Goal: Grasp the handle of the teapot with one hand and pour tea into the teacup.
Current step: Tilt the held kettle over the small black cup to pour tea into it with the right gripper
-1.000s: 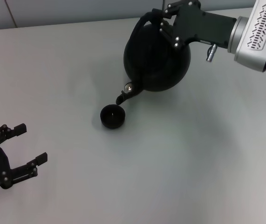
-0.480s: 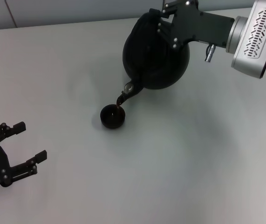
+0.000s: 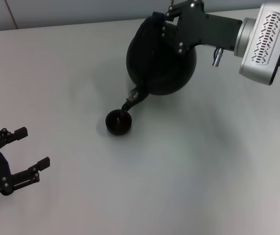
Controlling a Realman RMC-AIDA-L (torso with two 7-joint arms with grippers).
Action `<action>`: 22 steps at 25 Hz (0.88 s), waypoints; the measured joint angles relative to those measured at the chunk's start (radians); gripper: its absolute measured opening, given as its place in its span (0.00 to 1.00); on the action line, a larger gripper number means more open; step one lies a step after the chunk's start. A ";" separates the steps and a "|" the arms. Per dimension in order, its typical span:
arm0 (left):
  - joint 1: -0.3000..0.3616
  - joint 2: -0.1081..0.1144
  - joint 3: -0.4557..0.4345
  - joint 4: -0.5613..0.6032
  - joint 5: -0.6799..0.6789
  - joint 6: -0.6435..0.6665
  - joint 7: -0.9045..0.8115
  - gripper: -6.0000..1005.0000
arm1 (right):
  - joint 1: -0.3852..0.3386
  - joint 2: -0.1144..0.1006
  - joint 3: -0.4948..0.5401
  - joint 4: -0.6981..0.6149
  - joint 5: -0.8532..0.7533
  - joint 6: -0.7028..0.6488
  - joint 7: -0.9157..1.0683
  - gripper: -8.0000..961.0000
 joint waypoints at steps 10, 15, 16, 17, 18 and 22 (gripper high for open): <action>0.001 -0.001 0.000 -0.002 0.000 0.002 0.000 0.86 | 0.001 0.002 0.001 0.007 0.002 0.002 0.043 0.09; 0.005 -0.001 0.000 0.004 0.000 0.006 -0.002 0.86 | -0.009 0.002 0.010 0.002 0.003 0.014 0.163 0.09; 0.006 -0.001 0.000 0.004 0.000 0.007 -0.002 0.86 | -0.013 0.002 0.011 0.002 0.005 0.017 0.191 0.09; 0.006 -0.001 0.000 0.005 0.000 0.007 -0.002 0.86 | -0.018 0.001 0.012 0.001 0.009 0.017 0.207 0.09; 0.006 -0.001 -0.001 0.005 0.000 0.007 -0.003 0.86 | -0.024 0.002 0.013 0.001 0.015 0.017 0.228 0.09; 0.006 -0.001 -0.002 0.005 0.000 0.008 -0.004 0.86 | -0.051 0.001 0.016 0.007 0.062 0.021 0.308 0.09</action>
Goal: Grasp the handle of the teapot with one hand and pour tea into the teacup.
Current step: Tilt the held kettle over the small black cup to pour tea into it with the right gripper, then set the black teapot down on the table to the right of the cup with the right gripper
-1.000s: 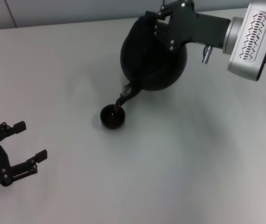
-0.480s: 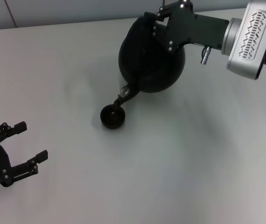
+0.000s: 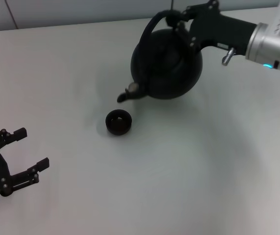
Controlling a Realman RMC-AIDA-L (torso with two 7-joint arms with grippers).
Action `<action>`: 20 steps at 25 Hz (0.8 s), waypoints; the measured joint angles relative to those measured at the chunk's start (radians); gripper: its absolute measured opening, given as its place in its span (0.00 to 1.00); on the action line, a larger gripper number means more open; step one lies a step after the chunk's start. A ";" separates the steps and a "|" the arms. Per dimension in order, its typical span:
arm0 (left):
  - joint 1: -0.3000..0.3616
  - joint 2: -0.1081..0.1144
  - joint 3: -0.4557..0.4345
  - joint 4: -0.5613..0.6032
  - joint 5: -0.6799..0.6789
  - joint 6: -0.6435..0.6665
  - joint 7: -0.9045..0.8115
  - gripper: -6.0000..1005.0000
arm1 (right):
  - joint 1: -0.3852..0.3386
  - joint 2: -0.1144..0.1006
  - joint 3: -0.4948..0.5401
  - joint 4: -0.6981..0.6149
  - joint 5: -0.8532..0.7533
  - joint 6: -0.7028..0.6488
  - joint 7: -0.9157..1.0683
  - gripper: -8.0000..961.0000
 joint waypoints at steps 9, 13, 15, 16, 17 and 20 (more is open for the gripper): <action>-0.006 0.000 0.000 0.001 -0.001 0.002 0.000 0.86 | -0.077 -0.002 0.000 0.014 0.139 0.006 0.193 0.09; -0.007 0.000 0.000 0.001 -0.001 0.002 0.000 0.86 | -0.099 -0.002 0.001 0.045 0.166 0.019 0.221 0.09; -0.007 0.000 0.000 0.001 -0.001 0.003 0.001 0.86 | -0.104 -0.004 0.001 0.073 0.176 0.041 0.218 0.10; -0.007 0.000 0.000 0.001 -0.001 0.003 0.002 0.86 | -0.106 -0.004 0.001 0.081 0.177 0.047 0.212 0.10; -0.007 0.000 0.000 0.001 -0.001 0.003 0.002 0.86 | -0.110 -0.004 0.001 0.089 0.183 0.052 0.203 0.10; -0.008 0.000 0.000 0.001 -0.001 0.003 0.003 0.86 | -0.116 -0.003 0.001 0.110 0.215 0.055 0.172 0.10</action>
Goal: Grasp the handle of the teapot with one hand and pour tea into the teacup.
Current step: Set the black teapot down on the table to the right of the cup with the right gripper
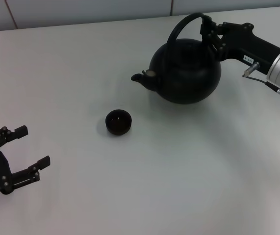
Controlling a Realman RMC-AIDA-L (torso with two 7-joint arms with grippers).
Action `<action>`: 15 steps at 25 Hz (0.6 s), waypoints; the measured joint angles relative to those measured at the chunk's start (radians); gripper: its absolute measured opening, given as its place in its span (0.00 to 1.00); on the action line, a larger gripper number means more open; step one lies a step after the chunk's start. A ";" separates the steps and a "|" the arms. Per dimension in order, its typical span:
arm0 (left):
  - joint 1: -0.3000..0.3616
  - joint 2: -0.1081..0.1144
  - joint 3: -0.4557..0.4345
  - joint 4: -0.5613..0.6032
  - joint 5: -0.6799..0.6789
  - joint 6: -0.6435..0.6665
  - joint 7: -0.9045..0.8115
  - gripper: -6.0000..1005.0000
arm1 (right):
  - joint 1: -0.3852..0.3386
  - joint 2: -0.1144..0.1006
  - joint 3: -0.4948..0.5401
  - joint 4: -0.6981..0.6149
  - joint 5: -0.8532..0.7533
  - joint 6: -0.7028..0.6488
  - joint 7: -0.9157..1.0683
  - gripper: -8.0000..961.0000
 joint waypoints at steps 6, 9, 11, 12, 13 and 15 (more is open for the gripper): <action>-0.001 0.000 0.000 0.000 0.000 0.001 0.000 0.86 | -0.004 -0.002 0.000 0.025 0.011 0.011 -0.028 0.11; -0.001 0.000 0.000 0.000 0.000 0.006 0.000 0.86 | -0.002 -0.001 0.000 0.043 0.012 0.018 -0.039 0.12; -0.001 0.000 0.000 0.000 0.000 0.009 0.000 0.86 | 0.000 -0.001 0.000 0.054 0.012 0.020 -0.045 0.12; 0.000 0.000 0.000 0.000 0.000 0.009 0.000 0.86 | 0.000 -0.001 0.000 0.058 0.013 0.020 -0.048 0.12; 0.000 0.000 0.000 0.000 0.000 0.010 0.001 0.86 | 0.000 -0.001 0.000 0.062 0.013 0.022 -0.051 0.12; 0.001 0.000 0.000 0.000 0.000 0.010 0.002 0.86 | 0.000 -0.001 0.000 0.069 0.013 0.026 -0.055 0.13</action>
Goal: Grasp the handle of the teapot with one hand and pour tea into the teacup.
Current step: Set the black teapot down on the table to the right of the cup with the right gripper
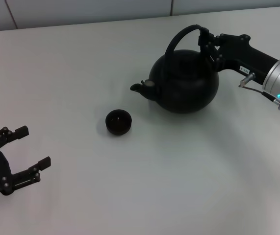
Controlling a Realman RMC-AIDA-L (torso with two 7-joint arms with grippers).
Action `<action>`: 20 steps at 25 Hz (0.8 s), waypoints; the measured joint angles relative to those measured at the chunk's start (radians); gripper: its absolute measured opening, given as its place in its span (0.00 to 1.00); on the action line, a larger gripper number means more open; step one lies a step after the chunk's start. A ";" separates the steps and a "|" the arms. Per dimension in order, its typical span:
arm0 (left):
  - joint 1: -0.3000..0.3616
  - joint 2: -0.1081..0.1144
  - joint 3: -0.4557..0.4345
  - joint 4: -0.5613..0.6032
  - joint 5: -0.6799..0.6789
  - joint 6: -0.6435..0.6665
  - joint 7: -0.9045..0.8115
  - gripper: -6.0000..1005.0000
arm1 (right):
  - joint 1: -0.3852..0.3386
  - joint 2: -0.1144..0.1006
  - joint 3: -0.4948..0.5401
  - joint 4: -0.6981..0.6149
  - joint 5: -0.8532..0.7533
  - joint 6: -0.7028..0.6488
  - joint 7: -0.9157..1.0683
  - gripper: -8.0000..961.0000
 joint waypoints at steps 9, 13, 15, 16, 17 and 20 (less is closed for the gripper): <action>0.002 0.000 0.000 -0.002 0.000 0.000 0.001 0.86 | -0.004 0.002 0.001 0.013 0.004 0.002 -0.021 0.14; 0.002 0.000 0.000 -0.004 0.000 0.000 0.001 0.86 | -0.005 0.002 0.001 0.015 0.004 0.001 -0.022 0.15; 0.002 0.000 0.000 -0.004 0.000 0.000 0.001 0.86 | -0.005 0.002 -0.002 0.016 0.004 0.001 -0.024 0.15; 0.002 0.000 0.000 -0.004 0.000 0.000 0.001 0.86 | -0.005 0.002 -0.004 0.016 0.004 0.001 -0.024 0.15; 0.002 0.000 0.000 -0.004 0.000 0.000 0.001 0.86 | -0.005 0.002 -0.006 0.017 0.003 0.002 -0.024 0.15; 0.002 0.000 0.000 -0.003 0.000 -0.001 0.000 0.86 | -0.005 0.001 -0.010 0.019 -0.002 0.005 -0.024 0.16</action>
